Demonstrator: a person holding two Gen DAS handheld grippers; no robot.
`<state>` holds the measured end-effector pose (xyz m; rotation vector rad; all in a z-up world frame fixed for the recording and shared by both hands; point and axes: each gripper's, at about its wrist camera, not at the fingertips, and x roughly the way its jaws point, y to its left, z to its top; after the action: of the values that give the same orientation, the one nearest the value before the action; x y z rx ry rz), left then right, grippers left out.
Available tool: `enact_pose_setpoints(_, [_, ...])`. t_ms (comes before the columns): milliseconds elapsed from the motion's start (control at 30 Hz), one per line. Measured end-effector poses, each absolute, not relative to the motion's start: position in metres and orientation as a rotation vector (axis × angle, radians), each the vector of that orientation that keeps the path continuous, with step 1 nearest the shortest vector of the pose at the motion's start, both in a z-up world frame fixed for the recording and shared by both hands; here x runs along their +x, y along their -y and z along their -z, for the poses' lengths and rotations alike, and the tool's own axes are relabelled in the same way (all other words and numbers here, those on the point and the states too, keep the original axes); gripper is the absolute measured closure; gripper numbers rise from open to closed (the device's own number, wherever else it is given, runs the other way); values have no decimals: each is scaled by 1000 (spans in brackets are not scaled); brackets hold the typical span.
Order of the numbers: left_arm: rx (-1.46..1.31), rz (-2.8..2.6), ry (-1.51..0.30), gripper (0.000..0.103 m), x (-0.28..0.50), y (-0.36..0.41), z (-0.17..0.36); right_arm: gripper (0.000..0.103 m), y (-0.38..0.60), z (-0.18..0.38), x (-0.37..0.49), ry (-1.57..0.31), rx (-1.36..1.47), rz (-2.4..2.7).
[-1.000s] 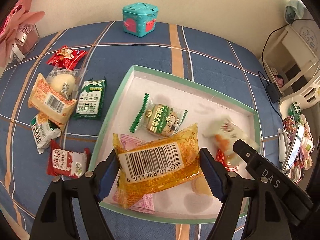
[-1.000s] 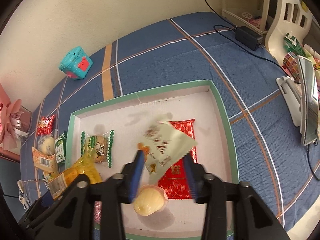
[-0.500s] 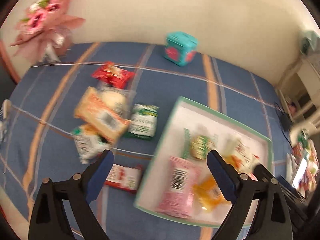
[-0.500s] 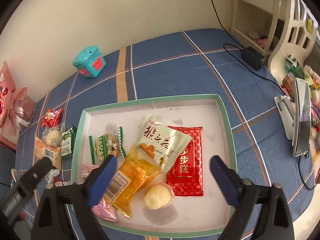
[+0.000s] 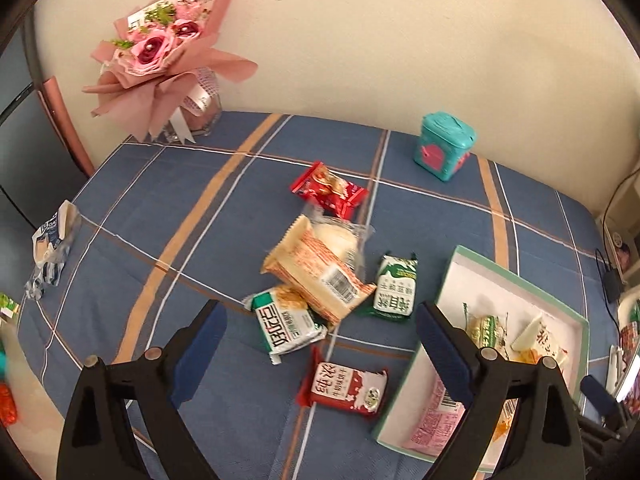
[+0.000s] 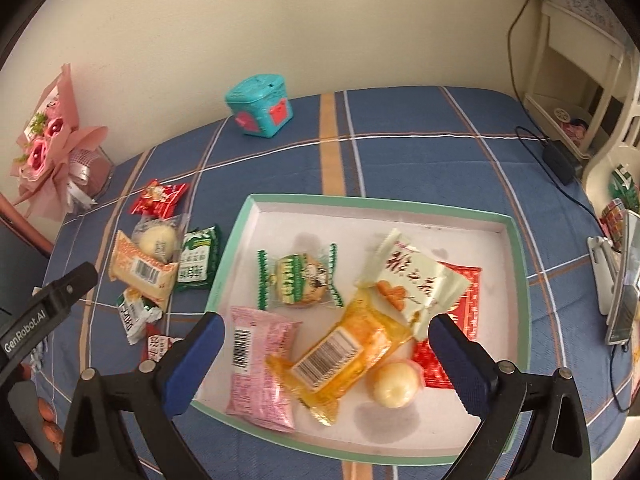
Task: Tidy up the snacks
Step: 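Withdraw both open grippers from the tray back toward the snack pile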
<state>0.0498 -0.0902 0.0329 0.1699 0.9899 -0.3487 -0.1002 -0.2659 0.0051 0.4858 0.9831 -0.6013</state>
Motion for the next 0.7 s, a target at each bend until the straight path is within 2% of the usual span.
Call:
enact_pose_setpoints(267, [115, 265, -1040, 8, 64, 71, -26, 0, 251, 3, -82, -994, 499, 567])
enact_pose_setpoints(700, [66, 190, -1217, 8, 97, 15, 10, 0, 205, 24, -42, -1080, 487, 499])
